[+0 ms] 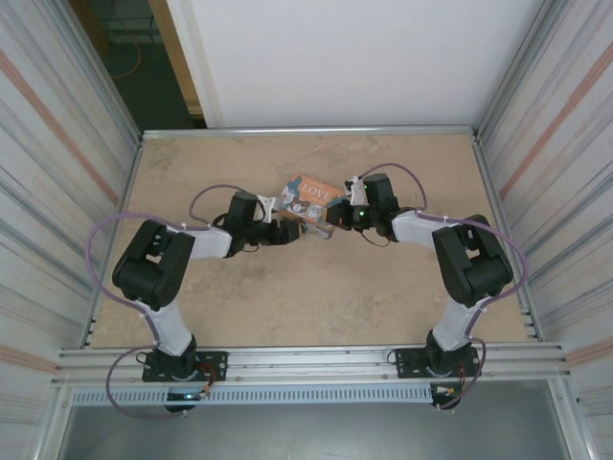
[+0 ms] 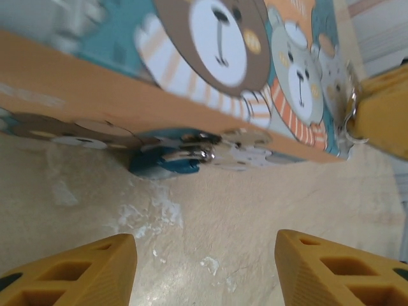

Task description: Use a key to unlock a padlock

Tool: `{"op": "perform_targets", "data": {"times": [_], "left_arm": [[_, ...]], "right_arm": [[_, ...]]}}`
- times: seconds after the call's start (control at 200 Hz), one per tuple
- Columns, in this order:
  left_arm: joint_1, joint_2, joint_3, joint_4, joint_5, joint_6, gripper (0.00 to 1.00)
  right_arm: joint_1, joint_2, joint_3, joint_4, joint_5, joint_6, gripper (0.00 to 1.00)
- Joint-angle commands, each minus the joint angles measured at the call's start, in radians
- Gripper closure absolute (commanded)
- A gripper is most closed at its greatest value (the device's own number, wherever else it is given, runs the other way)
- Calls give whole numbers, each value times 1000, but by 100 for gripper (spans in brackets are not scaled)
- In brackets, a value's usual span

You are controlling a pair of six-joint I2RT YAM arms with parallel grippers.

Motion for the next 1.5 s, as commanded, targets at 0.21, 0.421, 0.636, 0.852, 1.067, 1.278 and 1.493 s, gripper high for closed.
{"op": "perform_targets", "data": {"times": [0.21,0.421,0.636,0.852,1.067,1.278,1.493], "left_arm": [[-60,9,22,23,-178,187,38],[-61,44,50,41,-197,220,39],[-62,80,81,39,-178,226,41],[-68,115,107,47,-169,216,43],[-77,143,125,62,-187,199,46],[-87,156,144,50,-180,197,51],[-106,150,145,44,-204,196,55]], "right_arm": [[13,6,17,-107,73,-33,100],[18,-5,21,-118,82,-38,100],[26,-2,35,-140,83,-48,100],[30,9,34,-137,78,-50,100],[30,20,31,-127,73,-45,100],[32,18,29,-127,75,-47,100],[33,18,30,-126,76,-47,100]]}}
